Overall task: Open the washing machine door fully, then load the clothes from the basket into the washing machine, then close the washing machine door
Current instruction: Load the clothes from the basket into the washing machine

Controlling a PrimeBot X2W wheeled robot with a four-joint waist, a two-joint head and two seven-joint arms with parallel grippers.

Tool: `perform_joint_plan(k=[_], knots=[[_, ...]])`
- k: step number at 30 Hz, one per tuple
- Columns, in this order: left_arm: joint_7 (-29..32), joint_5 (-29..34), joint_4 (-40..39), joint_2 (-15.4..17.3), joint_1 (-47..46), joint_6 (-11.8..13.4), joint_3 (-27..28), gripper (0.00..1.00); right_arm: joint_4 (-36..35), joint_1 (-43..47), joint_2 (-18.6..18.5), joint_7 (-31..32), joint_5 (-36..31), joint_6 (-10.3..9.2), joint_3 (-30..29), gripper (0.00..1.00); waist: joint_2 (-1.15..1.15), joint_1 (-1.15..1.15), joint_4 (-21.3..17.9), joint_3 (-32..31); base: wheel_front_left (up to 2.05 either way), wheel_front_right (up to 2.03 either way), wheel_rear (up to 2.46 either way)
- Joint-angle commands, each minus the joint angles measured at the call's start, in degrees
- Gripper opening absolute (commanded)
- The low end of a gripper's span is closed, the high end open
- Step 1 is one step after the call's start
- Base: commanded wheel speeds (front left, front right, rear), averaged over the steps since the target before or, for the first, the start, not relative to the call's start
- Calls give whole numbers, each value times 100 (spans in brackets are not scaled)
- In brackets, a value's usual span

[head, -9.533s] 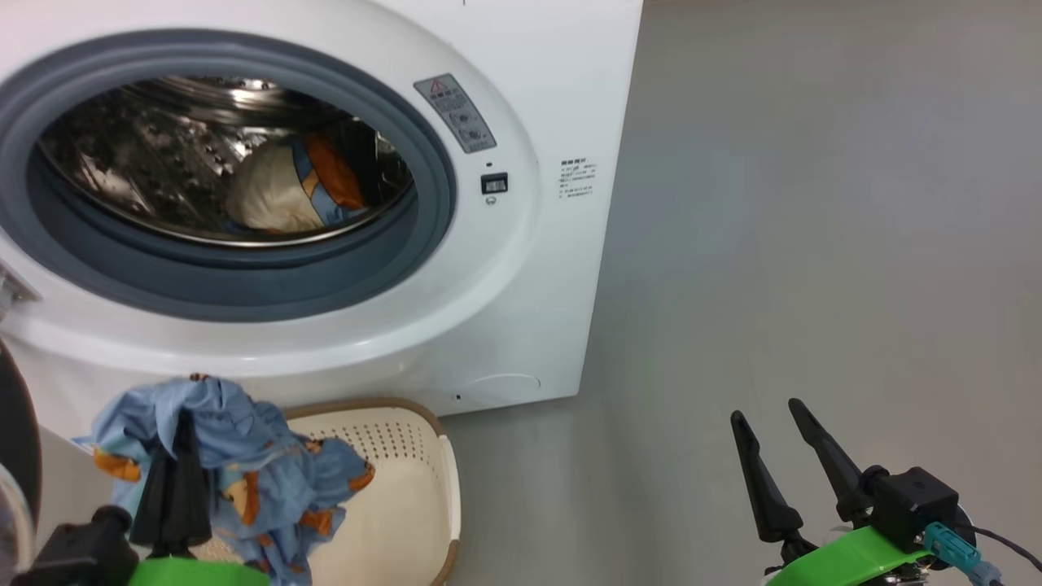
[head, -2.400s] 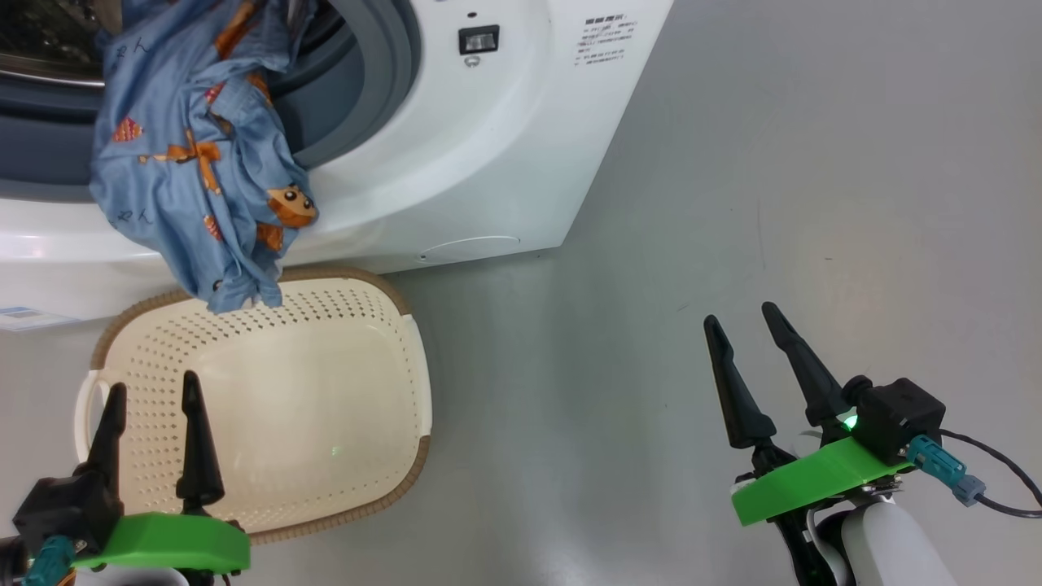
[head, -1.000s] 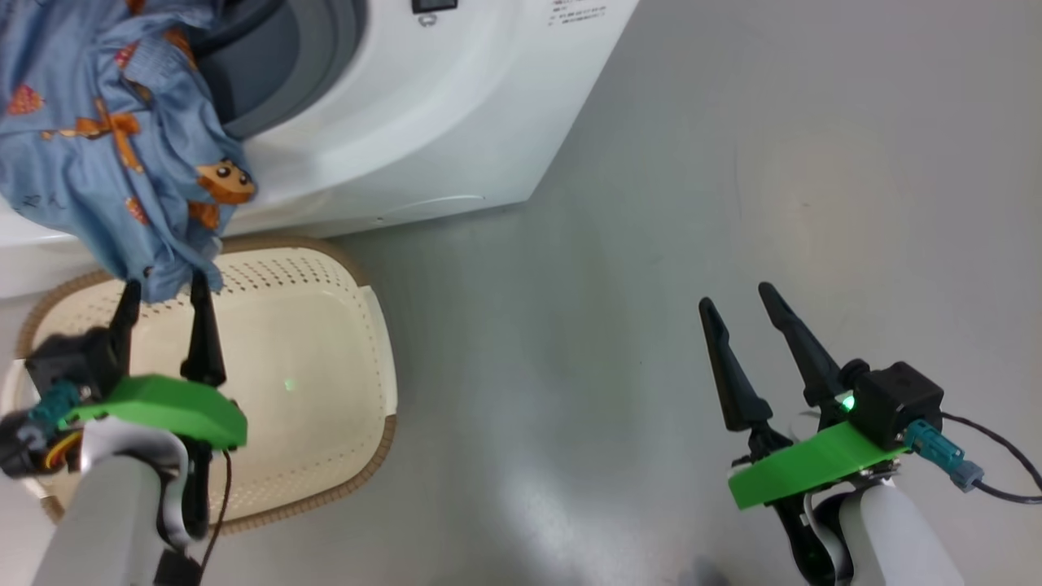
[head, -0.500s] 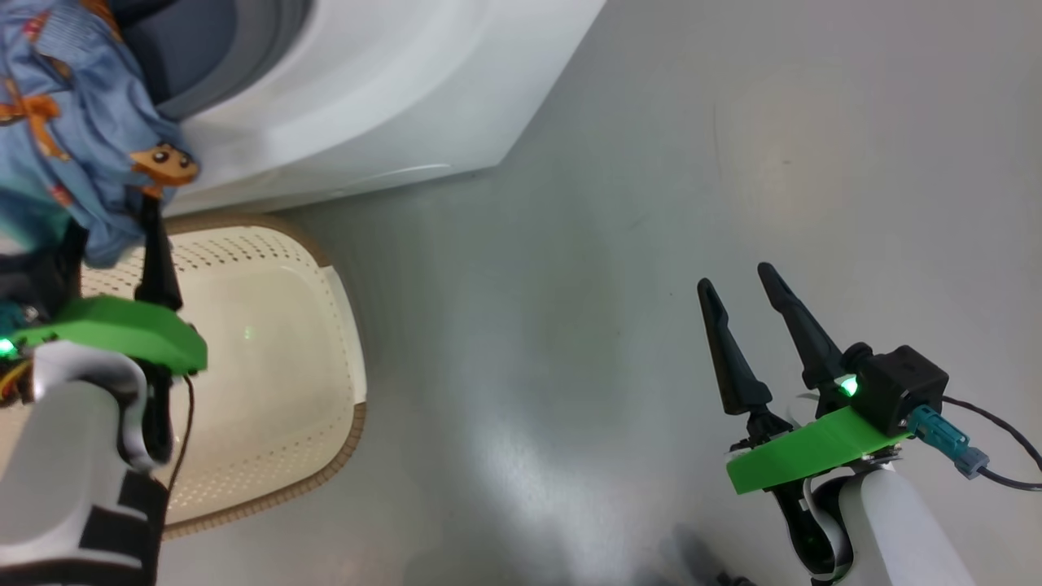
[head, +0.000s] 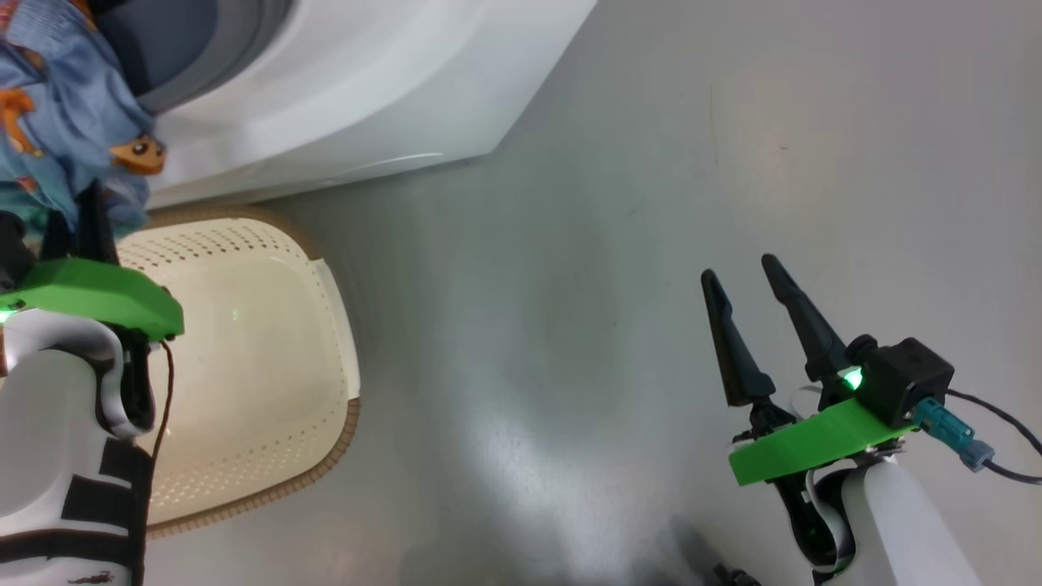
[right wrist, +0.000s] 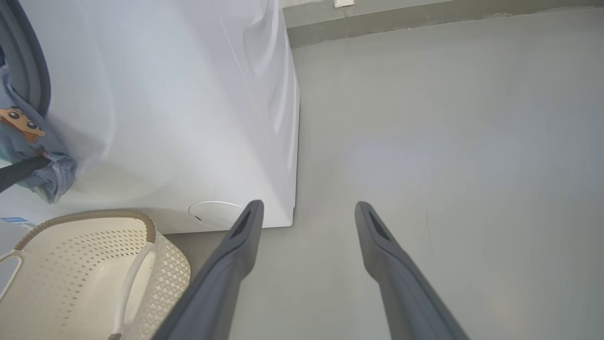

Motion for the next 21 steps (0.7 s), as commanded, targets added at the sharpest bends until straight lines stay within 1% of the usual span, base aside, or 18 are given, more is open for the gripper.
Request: perform_joint_plan(k=[1, 9, 13, 16, 21], knots=[[-37, 45, -214, 186, 15, -30, 206, 0, -97, 45, 6, -69, 83, 53, 117, 100, 0, 0, 46, -47, 0, 0, 0], [-37, 303, -861, -64, 539, -133, 321, 0, -52, 84, 6, -69, 66, 53, 66, 100, 0, 0, 284, -298, 0, 0, 0], [-37, 443, -1267, -170, 728, -122, 345, 0, -28, 103, 6, -69, 41, 53, 35, 100, 0, 0, 418, -446, 0, 0, 0], [-37, 561, -1498, -136, 744, -151, 327, 0, -15, 146, 6, -69, 28, 53, 13, 100, 0, 0, 499, -565, 0, 0, 0], [28, 650, -1533, 75, 526, -178, 307, 0, 25, 166, 6, -69, 59, 53, 67, 100, 0, 0, 482, -690, 0, 0, 0]])
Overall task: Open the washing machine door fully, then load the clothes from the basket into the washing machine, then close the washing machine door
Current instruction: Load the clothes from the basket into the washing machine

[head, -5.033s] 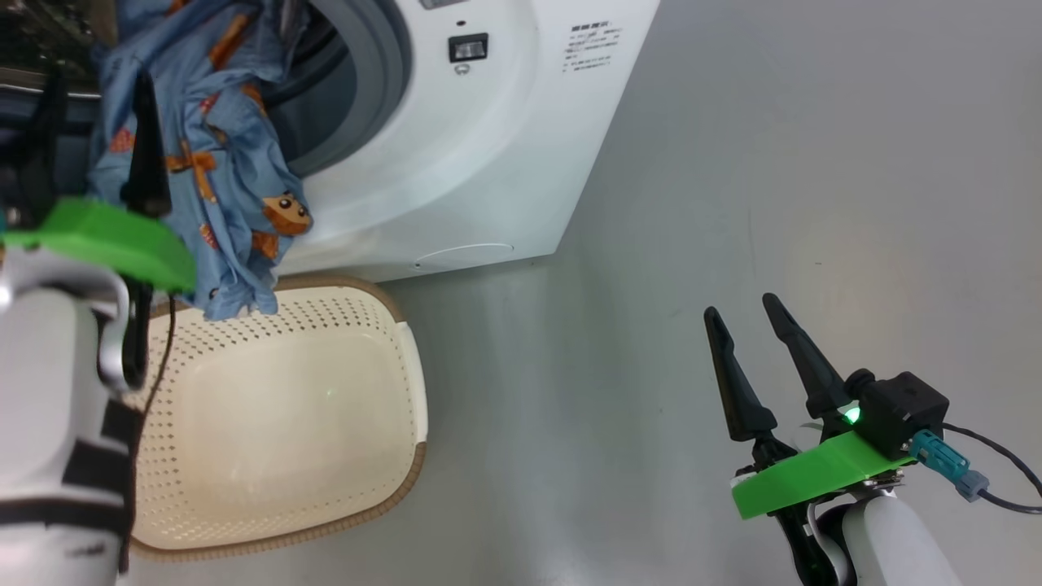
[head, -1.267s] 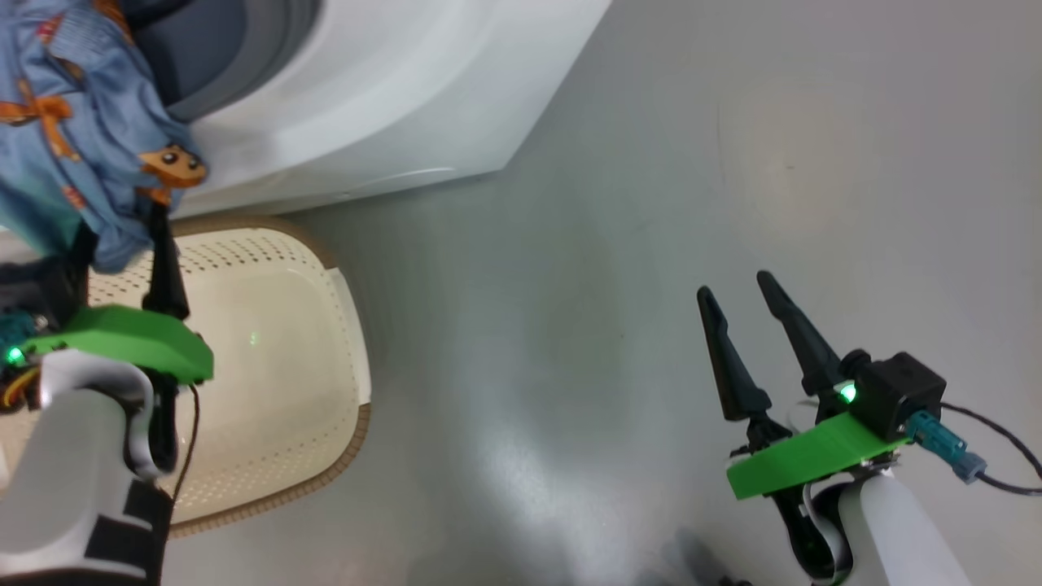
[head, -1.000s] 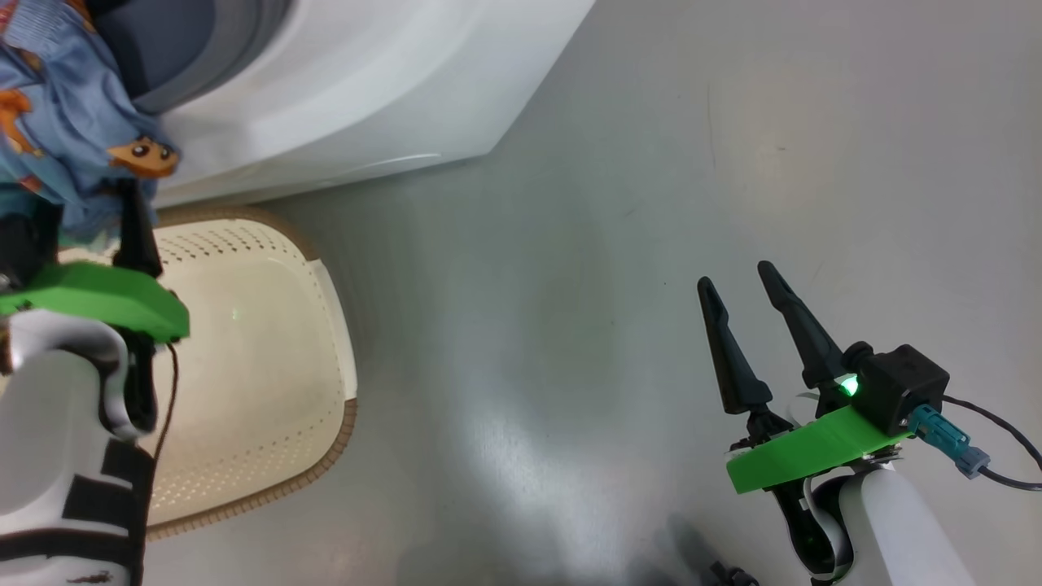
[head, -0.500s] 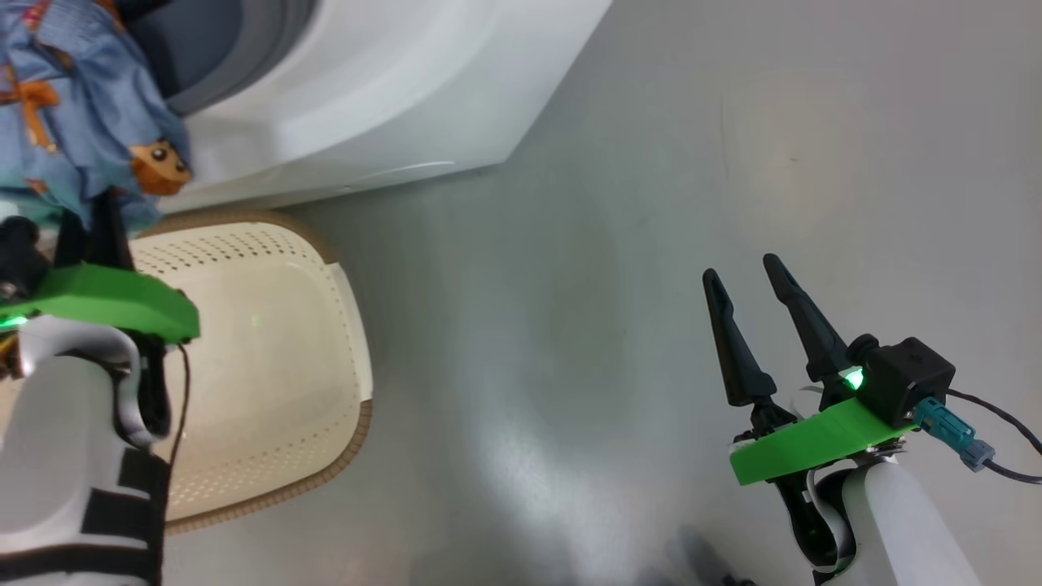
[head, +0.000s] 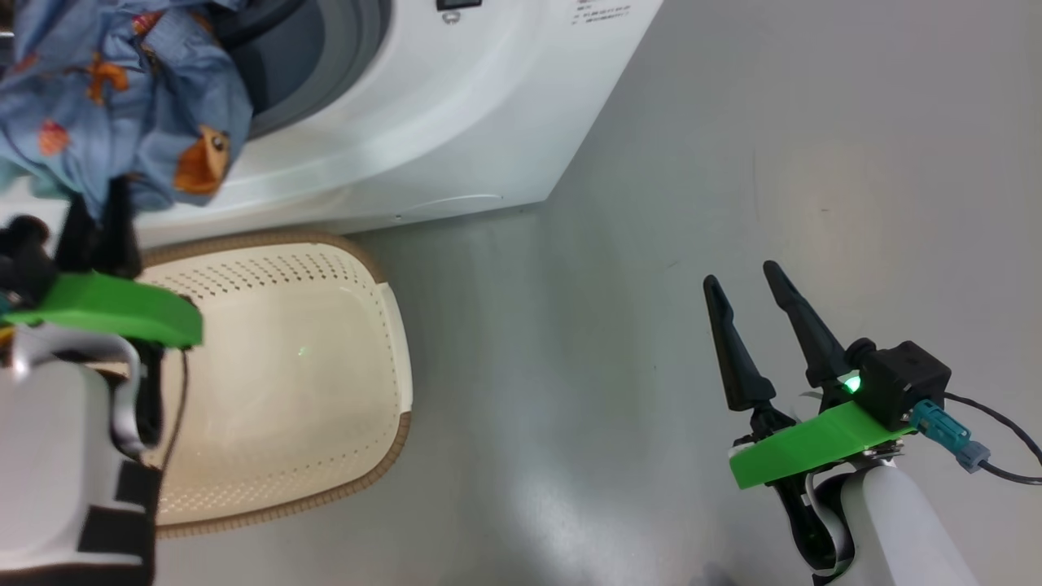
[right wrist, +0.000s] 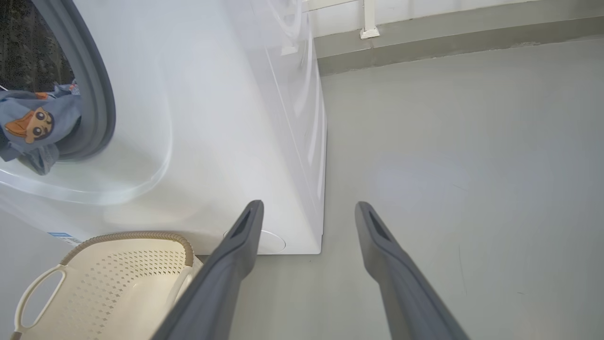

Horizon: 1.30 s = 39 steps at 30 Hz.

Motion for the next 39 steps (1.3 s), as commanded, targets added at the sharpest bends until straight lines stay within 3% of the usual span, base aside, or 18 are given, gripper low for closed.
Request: perform_joint_plan(k=[1, 14, 27, 39], knots=[[57, 60, -125, 290, -149, -29, 160, 0, -99, 175, 11, -69, 73, 53, 142, 100, 0, 0, -12, -64, 0, 0, 0], [774, 167, 303, 738, -1349, -120, 7, 0, -62, 157, 11, -69, 229, 53, 286, 100, 0, 0, -346, -39, 0, 0, 0], [1250, 243, 1327, 1093, -2500, -152, -118, 0, -49, 70, 11, -69, 296, 53, 401, 100, 0, 0, -626, 228, 0, 0, 0], [1520, 453, 2055, 1172, -3568, -206, -486, 0, -109, 1, 11, -69, 366, 53, 438, 100, 0, 0, -709, 741, 0, 0, 0]])
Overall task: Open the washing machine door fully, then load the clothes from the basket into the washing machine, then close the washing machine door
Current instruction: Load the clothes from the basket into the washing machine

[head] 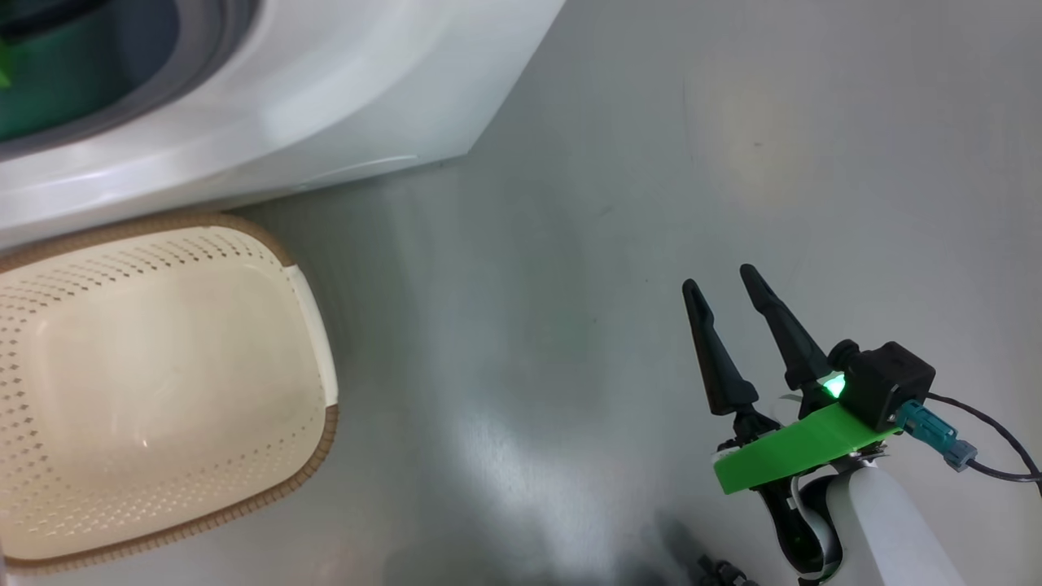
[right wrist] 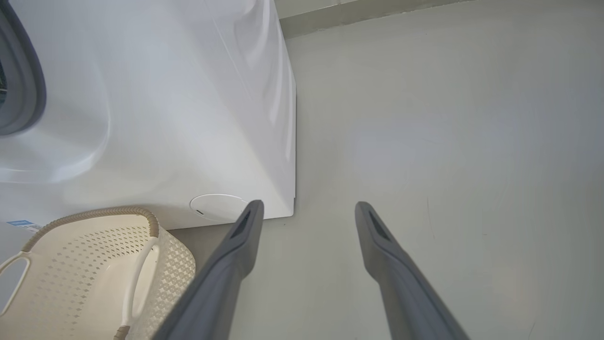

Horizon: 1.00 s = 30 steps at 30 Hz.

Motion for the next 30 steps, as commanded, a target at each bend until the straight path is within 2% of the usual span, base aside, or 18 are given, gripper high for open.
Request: perform_joint_plan(k=[1, 10, 18, 30], knots=[[45, 104, -36, 297, -201, 1, 52, 0, -135, 13, 7, -68, 87, 53, 181, 100, 0, 0, -40, 147, 0, 0, 0], [-56, 168, 228, 441, -779, -42, -73, 0, -146, -62, 7, -68, 145, 53, 220, 100, 0, 0, -107, 455, 0, 0, 0], [-1292, 311, 94, 460, -1214, -178, -300, 0, -154, -135, 7, -68, 154, 53, 271, 100, 0, 0, -116, 585, 0, 0, 0], [-950, 169, 1053, 431, -1504, -321, -440, 0, -94, -153, 7, -68, 150, 53, 298, 100, 0, 0, -153, 595, 0, 0, 0]])
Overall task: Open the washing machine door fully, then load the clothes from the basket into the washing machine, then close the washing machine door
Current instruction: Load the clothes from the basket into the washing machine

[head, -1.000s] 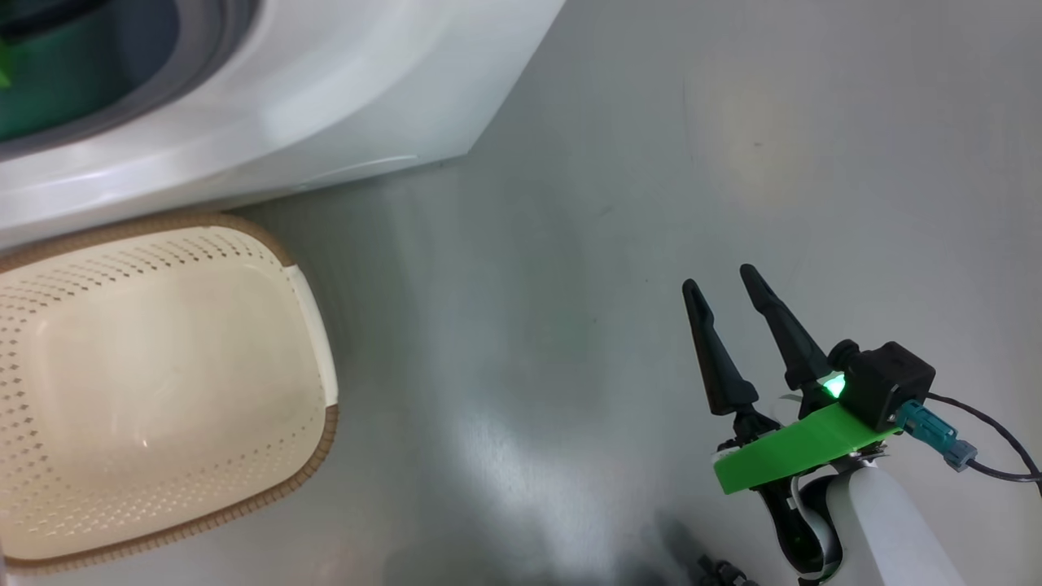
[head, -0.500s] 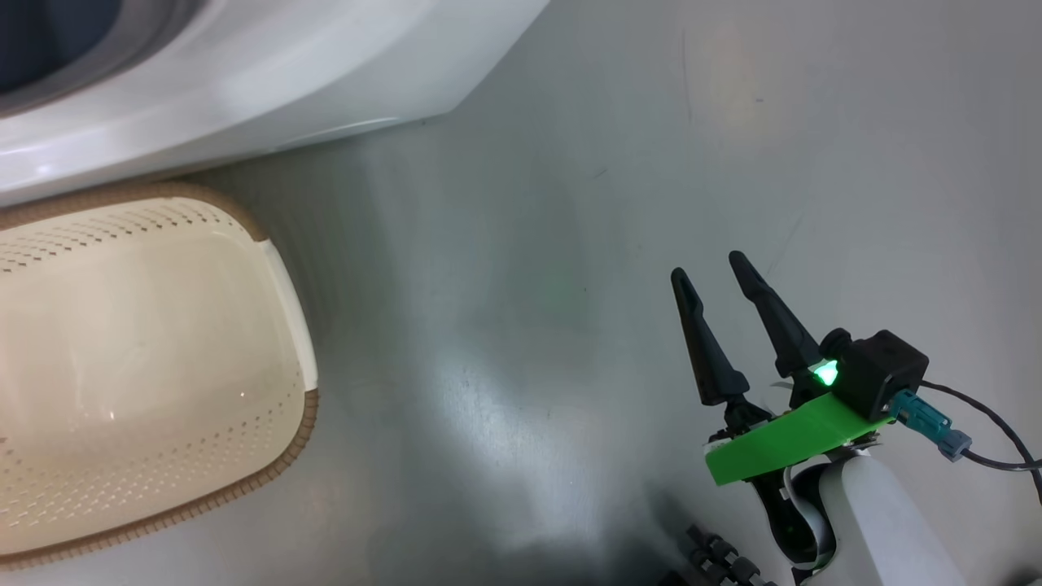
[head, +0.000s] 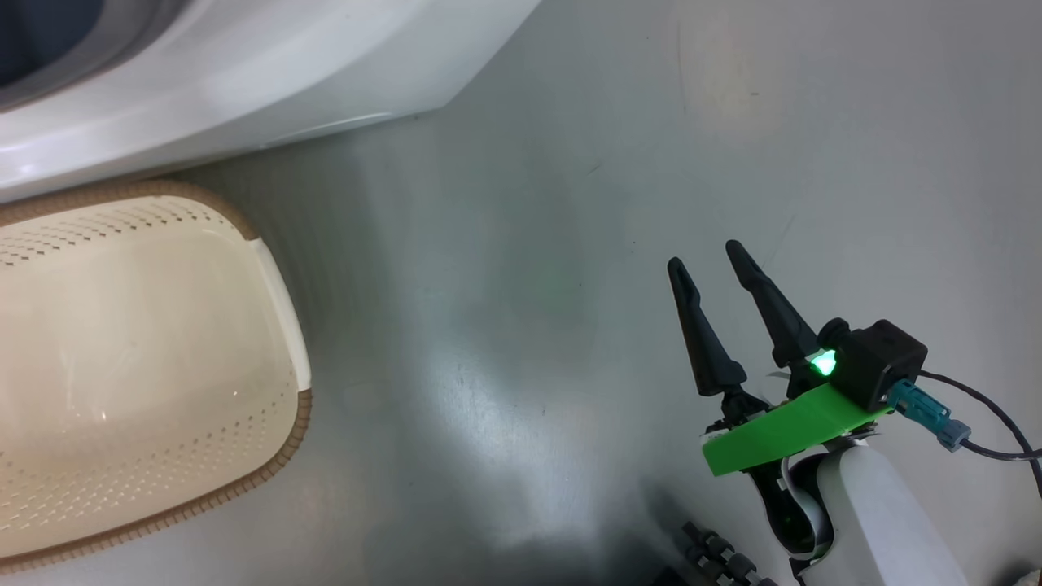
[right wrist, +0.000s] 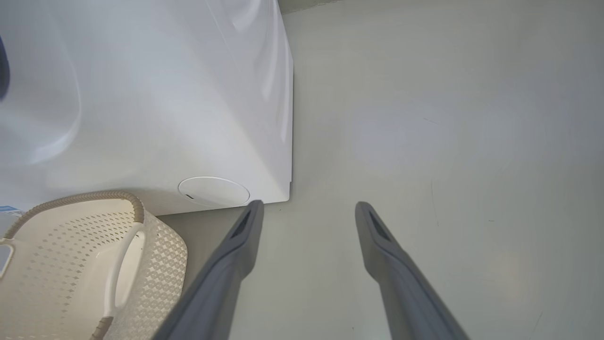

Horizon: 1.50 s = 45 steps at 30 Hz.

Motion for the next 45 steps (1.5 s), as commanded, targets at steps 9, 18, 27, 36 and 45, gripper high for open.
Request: perform_joint_plan(k=[9, 18, 27, 36, 45], knots=[[-265, -134, 199, 131, -139, 66, 18, 100, -62, 81, 5, -68, 57, 53, 90, 100, 0, 0, 86, -124, 0, 0, 0], [-527, -226, 242, -34, 163, 361, 47, 100, -82, 124, 5, -68, -43, 53, -76, 100, 0, 0, 305, -329, 0, 0, 0], [-592, -420, -18, -277, 722, 423, 124, 100, -99, 231, 5, -68, -168, 53, -253, 100, 0, 0, 580, -579, 0, 0, 0], [-597, -536, -678, -438, 1417, 467, 190, 100, -112, 310, 5, -68, -252, 53, -379, 100, 0, 0, 776, -790, 0, 0, 0], [-598, -596, -1760, -606, 2334, 610, 247, 100, -84, 443, 5, -68, -289, 53, -407, 100, 0, 0, 951, -1092, 0, 0, 0]])
